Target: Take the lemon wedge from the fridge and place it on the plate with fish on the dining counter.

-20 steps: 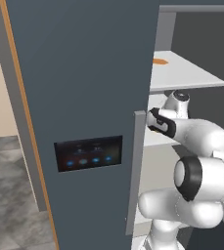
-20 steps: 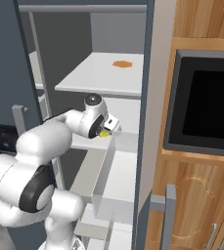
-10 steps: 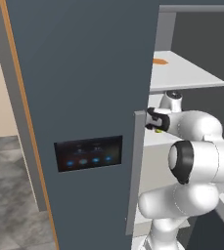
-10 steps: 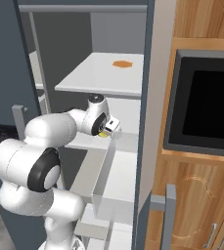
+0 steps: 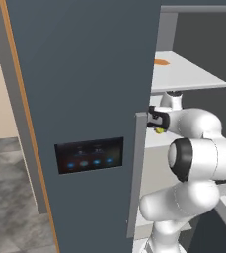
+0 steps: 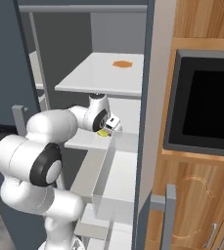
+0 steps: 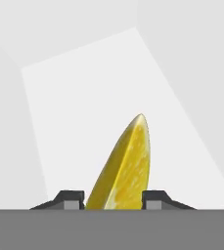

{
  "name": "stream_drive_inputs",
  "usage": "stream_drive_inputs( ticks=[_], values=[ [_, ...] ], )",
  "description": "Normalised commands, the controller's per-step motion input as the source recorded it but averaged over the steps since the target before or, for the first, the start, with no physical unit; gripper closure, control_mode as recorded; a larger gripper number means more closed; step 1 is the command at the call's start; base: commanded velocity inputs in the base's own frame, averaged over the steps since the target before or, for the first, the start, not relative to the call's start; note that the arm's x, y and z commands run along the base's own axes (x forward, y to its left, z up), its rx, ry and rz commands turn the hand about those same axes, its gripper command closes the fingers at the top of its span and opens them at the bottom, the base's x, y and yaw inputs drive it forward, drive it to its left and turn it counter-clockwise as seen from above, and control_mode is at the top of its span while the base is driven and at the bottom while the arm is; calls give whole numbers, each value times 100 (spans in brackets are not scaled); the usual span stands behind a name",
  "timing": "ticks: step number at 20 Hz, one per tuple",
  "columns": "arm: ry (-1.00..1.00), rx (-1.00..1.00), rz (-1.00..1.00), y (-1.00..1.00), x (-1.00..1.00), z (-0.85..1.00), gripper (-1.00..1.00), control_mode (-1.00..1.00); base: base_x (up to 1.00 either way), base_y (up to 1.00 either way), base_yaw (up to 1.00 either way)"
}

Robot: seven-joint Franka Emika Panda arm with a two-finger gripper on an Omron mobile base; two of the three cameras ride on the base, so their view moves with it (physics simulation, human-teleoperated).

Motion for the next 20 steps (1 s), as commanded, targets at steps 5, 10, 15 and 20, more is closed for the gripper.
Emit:
stream_drive_inputs(
  ticks=[5,10,15,20],
  values=[
    [-15,0,0,0,-59,6,100,-100,0,0,0],
    [-22,0,0,0,-100,33,100,-100,0,0,0],
    [-24,0,0,2,-100,86,100,-100,0,0,0],
    [-15,0,0,11,-100,100,100,-100,0,0,0]
  ],
)
